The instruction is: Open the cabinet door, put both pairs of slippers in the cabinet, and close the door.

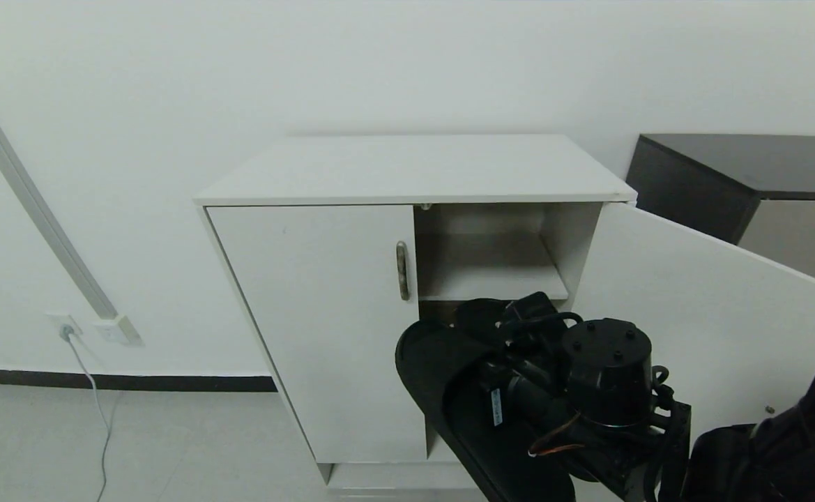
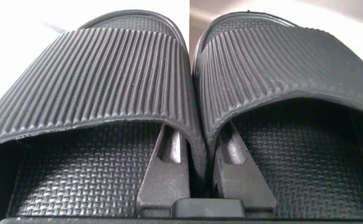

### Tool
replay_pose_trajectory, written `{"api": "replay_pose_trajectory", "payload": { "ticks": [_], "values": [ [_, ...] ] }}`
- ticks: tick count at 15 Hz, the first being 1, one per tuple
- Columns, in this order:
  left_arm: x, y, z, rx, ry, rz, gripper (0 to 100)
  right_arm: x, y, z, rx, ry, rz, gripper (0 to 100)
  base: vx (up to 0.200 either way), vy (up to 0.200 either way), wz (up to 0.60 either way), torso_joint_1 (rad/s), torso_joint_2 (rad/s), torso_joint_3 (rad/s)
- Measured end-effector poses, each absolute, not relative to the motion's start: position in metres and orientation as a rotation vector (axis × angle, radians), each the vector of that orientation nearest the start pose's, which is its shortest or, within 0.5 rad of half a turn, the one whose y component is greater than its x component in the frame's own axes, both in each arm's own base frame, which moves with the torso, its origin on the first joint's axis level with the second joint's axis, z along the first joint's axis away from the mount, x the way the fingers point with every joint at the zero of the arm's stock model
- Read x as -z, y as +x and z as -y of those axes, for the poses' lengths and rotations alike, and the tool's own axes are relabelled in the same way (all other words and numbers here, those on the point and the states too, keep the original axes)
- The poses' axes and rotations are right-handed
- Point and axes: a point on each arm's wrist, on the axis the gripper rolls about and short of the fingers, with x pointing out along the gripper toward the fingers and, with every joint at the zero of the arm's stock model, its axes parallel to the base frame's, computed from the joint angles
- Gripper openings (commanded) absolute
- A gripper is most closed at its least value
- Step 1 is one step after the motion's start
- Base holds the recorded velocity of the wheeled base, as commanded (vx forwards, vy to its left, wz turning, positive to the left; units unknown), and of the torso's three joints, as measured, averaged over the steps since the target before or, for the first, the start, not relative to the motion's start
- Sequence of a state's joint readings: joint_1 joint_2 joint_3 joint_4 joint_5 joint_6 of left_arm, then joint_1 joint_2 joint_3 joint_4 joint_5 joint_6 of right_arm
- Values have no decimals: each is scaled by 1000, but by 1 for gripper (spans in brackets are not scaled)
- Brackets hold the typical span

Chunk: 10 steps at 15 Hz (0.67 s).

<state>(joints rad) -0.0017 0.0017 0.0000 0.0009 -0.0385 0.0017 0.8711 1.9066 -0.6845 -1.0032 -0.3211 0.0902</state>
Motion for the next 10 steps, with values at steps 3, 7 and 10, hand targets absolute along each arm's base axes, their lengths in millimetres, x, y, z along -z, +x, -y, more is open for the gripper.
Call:
{"api": "replay_pose_trajectory", "payload": {
  "ticks": [3,7,10],
  "values": [
    [-75,-23,1,40,1,-3,0,-121,216,-246,-540,-40,-213,0,0,0,0,-118,466,331],
    [-75,-23,1,40,1,-3,0,-118,215,-244,-542,-66,-219,0,0,0,0,-83,456,362],
    [-75,-23,1,40,2,-3,0,-119,214,-244,-548,-65,-193,0,0,0,0,-35,440,403]
  ]
}}
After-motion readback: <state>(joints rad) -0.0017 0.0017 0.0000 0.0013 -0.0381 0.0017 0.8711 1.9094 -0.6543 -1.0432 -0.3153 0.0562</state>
